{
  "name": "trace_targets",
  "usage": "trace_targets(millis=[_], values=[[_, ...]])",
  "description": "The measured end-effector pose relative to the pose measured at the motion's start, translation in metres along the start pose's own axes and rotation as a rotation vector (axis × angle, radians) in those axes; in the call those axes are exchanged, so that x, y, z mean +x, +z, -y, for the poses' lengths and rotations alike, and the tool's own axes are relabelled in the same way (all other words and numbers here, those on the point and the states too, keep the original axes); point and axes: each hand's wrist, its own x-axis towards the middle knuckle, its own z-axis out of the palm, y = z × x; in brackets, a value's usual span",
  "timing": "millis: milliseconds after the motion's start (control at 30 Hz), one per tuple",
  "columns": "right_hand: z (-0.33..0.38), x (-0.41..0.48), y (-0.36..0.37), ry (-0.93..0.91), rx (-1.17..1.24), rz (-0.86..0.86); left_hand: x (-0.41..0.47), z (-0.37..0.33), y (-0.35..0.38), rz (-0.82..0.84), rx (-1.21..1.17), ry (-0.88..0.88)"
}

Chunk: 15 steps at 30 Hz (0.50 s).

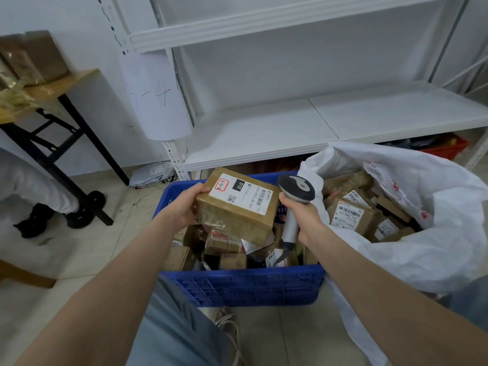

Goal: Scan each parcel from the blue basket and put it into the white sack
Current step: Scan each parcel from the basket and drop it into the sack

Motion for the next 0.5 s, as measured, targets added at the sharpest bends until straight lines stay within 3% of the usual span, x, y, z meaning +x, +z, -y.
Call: trace_targets(millis=[167,333,500], values=[[-0.011,0.000,0.006,0.022,0.130,-0.112,0.005,0.029,0.012,-0.016,-0.230,0.055],[-0.020,-0.004,0.018,0.064,0.261,-0.001,0.002,0.056,0.050,0.123,-0.004,0.213],[-0.017,0.000,0.024,-0.001,0.132,-0.121,0.001,0.062,0.063,0.073,0.054,0.279]])
